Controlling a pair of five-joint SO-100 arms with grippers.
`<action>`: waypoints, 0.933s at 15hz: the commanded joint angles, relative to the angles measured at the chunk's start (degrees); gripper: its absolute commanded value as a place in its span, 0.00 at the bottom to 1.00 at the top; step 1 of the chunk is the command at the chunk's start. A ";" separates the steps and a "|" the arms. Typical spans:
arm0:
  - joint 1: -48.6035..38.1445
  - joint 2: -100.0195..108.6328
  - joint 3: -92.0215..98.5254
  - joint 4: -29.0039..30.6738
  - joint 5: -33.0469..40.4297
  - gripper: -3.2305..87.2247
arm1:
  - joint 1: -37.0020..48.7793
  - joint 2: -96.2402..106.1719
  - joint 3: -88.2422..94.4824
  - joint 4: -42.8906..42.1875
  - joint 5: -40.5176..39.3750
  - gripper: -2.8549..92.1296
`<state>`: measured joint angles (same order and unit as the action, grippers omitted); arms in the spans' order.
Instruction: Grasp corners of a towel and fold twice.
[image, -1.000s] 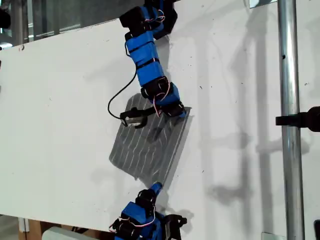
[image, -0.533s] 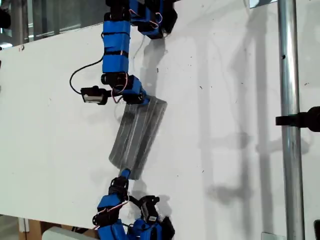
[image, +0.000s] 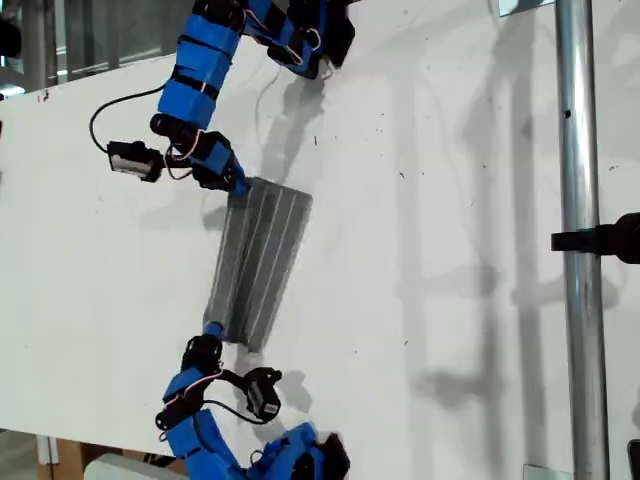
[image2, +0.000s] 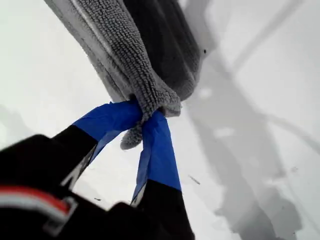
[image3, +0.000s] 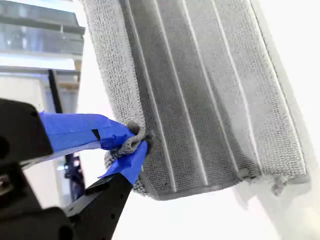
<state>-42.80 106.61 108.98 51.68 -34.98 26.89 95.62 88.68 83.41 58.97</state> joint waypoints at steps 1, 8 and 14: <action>-2.20 -2.64 -6.15 -0.26 1.58 0.00 | 3.34 4.92 -0.18 0.18 -3.25 0.03; -1.67 -2.72 5.36 0.79 -5.80 0.00 | -9.58 -10.90 6.86 -9.49 5.98 0.03; -4.48 -10.37 6.68 2.64 -11.51 0.02 | -7.56 -18.46 6.50 -11.69 6.94 0.03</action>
<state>-43.59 97.38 117.60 52.03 -45.09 18.11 77.17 95.54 71.46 65.65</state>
